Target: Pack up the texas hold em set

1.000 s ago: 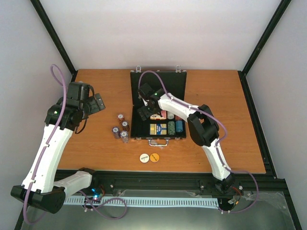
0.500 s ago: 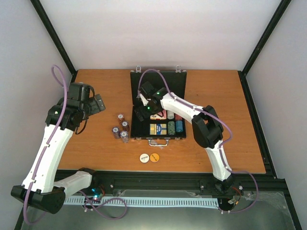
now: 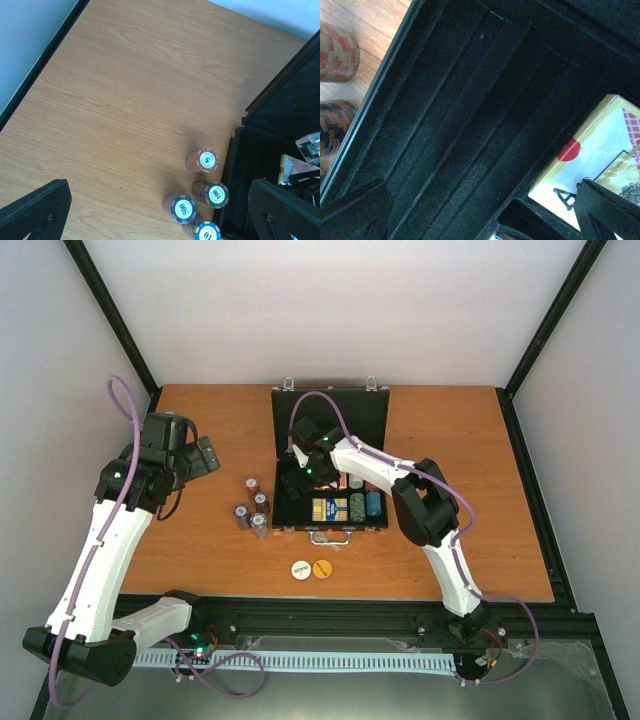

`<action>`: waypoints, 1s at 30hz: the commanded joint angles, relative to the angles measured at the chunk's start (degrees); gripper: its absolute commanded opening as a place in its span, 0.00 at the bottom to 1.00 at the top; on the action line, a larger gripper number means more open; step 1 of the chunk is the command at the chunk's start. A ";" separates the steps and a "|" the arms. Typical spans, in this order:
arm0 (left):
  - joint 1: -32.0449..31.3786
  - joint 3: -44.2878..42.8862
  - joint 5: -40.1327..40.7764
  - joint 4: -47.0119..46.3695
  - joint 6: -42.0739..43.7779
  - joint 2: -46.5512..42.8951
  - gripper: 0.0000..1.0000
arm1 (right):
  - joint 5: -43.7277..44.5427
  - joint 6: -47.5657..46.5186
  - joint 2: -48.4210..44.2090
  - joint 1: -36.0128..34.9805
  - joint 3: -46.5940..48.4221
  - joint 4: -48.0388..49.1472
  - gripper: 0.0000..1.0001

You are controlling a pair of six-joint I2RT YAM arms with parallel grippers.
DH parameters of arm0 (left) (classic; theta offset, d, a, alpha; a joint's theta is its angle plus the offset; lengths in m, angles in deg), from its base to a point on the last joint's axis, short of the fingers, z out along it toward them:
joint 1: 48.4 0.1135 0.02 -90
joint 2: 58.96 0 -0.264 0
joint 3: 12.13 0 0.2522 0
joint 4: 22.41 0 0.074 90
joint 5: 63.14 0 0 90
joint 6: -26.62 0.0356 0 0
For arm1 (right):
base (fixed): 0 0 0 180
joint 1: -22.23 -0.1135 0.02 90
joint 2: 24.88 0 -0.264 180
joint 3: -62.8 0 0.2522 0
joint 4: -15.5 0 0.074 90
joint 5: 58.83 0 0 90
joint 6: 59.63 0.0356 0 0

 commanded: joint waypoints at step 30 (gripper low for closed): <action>0.16 1.16 -3.53 -2.75 2.09 -1.29 1.00 | 5.29 4.91 -30.58 -18.80 -32.11 -7.48 1.00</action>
